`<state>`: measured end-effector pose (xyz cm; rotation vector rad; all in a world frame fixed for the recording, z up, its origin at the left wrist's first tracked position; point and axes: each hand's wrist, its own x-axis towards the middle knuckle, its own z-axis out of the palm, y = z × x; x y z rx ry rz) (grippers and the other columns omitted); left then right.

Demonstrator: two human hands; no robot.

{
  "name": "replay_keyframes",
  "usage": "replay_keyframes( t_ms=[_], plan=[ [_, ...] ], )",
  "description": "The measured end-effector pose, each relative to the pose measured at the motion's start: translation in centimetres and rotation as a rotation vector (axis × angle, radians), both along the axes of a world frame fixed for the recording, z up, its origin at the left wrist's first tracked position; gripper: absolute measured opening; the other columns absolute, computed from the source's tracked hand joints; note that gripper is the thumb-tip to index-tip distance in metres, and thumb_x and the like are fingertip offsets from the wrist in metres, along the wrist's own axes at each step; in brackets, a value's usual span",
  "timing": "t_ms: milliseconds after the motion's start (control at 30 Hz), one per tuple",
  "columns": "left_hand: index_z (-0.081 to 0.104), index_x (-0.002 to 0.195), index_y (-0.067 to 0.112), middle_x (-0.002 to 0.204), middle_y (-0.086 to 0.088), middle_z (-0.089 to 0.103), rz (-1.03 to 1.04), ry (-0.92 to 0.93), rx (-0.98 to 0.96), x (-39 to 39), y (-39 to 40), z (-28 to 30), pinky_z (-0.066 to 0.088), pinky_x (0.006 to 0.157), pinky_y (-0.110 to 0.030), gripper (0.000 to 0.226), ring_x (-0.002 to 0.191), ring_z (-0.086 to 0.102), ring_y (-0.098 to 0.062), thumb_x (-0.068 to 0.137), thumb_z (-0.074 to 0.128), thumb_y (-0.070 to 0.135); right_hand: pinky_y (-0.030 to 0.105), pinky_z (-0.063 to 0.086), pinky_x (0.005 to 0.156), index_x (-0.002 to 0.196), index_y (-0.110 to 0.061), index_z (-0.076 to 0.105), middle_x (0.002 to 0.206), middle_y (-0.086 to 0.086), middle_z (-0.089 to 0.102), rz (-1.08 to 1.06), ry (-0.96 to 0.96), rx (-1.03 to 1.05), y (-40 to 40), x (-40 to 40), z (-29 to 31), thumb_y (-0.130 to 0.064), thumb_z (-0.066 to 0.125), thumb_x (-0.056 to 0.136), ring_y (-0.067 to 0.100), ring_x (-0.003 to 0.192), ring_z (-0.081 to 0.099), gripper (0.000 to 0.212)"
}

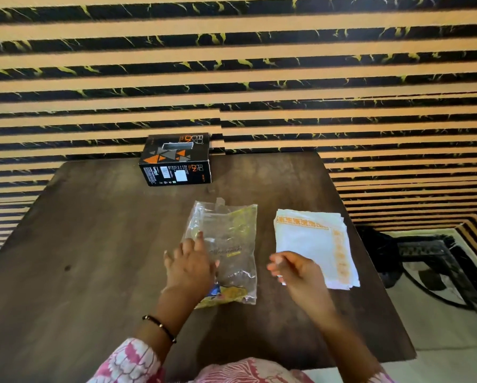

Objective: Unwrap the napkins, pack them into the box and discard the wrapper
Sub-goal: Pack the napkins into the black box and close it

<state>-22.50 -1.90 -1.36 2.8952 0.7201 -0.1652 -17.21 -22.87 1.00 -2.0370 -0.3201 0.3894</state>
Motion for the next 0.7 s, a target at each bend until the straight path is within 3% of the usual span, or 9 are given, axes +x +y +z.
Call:
replay_keyframes(
  t_ms=[100, 167, 200, 267, 333, 400, 500, 600, 700],
  plan=[
    [-0.003, 0.147, 0.011, 0.158, -0.011, 0.002, -0.134, -0.006, 0.001, -0.6, 0.4, -2.1, -0.008, 0.110, -0.057, 0.075, 0.143, -0.012, -0.028, 0.090, 0.027, 0.051, 0.022, 0.040, 0.093, 0.131, -0.021, 0.049, 0.127, 0.004, 0.061, 0.223, -0.135, -0.188, 4.5, -0.4, -1.8, -0.040, 0.042, 0.093, 0.015, 0.118, 0.055, 0.043],
    [-0.002, 0.147, 0.014, 0.158, -0.009, -0.004, -0.174, 0.035, -0.015, -1.5, 0.8, -3.5, -0.014, 0.108, -0.055, 0.081, 0.136, -0.024, -0.023, 0.080, 0.007, 0.058, 0.032, 0.019, 0.114, 0.144, -0.020, 0.028, 0.153, 0.004, 0.028, 0.328, -0.246, -0.395, 7.0, -1.0, -3.9, -0.039, 0.036, 0.096, 0.021, 0.142, 0.023, 0.053],
    [-0.001, 0.147, 0.015, 0.158, -0.008, -0.006, -0.173, 0.067, -0.028, -2.1, 0.8, -3.8, -0.017, 0.106, -0.053, 0.082, 0.137, -0.023, -0.023, 0.078, 0.001, 0.059, 0.036, 0.009, 0.117, 0.146, -0.018, 0.023, 0.157, 0.005, 0.018, 0.355, -0.310, -0.491, 7.9, -1.4, -5.0, -0.036, 0.033, 0.097, 0.023, 0.145, 0.012, 0.054],
    [-0.004, 0.147, 0.015, 0.157, -0.006, -0.010, -0.126, 0.116, -0.048, -2.8, 0.5, -4.2, -0.020, 0.105, -0.050, 0.070, 0.141, -0.020, -0.025, 0.090, 0.008, 0.054, 0.043, 0.007, 0.114, 0.144, -0.014, 0.029, 0.155, 0.010, 0.023, 0.356, -0.416, -0.621, 8.9, -2.4, -6.6, -0.033, 0.033, 0.094, 0.027, 0.144, 0.018, 0.053],
    [-0.005, 0.147, 0.015, 0.157, -0.004, -0.011, -0.066, 0.106, -0.053, -3.1, 0.2, -4.2, -0.018, 0.109, -0.050, 0.063, 0.142, -0.018, -0.024, 0.097, 0.017, 0.046, 0.046, 0.027, 0.108, 0.135, -0.012, 0.047, 0.144, 0.011, 0.045, 0.344, -0.431, -0.701, 9.4, -3.2, -7.4, -0.037, 0.035, 0.086, 0.027, 0.134, 0.040, 0.056],
    [-0.004, 0.147, 0.016, 0.158, -0.003, -0.010, -0.018, 0.090, -0.068, -3.4, 0.4, -4.7, -0.014, 0.112, -0.049, 0.064, 0.143, -0.017, -0.021, 0.095, 0.012, 0.049, 0.044, 0.037, 0.105, 0.129, -0.013, 0.054, 0.137, 0.009, 0.053, 0.355, -0.417, -0.746, 9.5, -3.6, -8.1, -0.042, 0.034, 0.081, 0.025, 0.128, 0.049, 0.060],
    [0.005, 0.148, 0.018, 0.158, -0.001, 0.004, 0.051, 0.046, -0.090, -4.9, 1.6, -6.0, -0.003, 0.114, -0.053, 0.084, 0.145, -0.003, -0.020, 0.078, -0.008, 0.063, 0.043, 0.021, 0.109, 0.132, -0.012, 0.051, 0.139, 0.010, 0.051, 0.415, -0.429, -0.776, 9.4, -4.0, -8.9, -0.046, 0.034, 0.082, 0.026, 0.128, 0.048, 0.063],
    [0.035, 0.141, 0.015, 0.148, -0.003, 0.039, 0.091, 0.071, -0.124, -6.9, 3.1, -6.6, 0.021, 0.108, -0.060, 0.079, 0.137, 0.032, -0.024, 0.088, 0.000, 0.063, 0.041, 0.006, 0.110, 0.135, -0.011, 0.048, 0.141, 0.010, 0.049, 0.461, -0.424, -0.783, 10.0, -4.7, -9.2, -0.046, 0.035, 0.083, 0.024, 0.130, 0.047, 0.064],
    [0.038, 0.139, 0.016, 0.145, -0.002, 0.043, 0.116, 0.057, -0.127, -8.5, 5.3, -7.3, 0.008, 0.107, -0.054, 0.074, 0.135, 0.036, -0.023, 0.090, 0.005, 0.061, 0.039, 0.003, 0.110, 0.135, -0.011, 0.047, 0.141, 0.009, 0.049, 0.474, -0.416, -0.756, 12.3, -5.6, -9.1, -0.042, 0.036, 0.083, 0.023, 0.130, 0.047, 0.061]
  ],
)
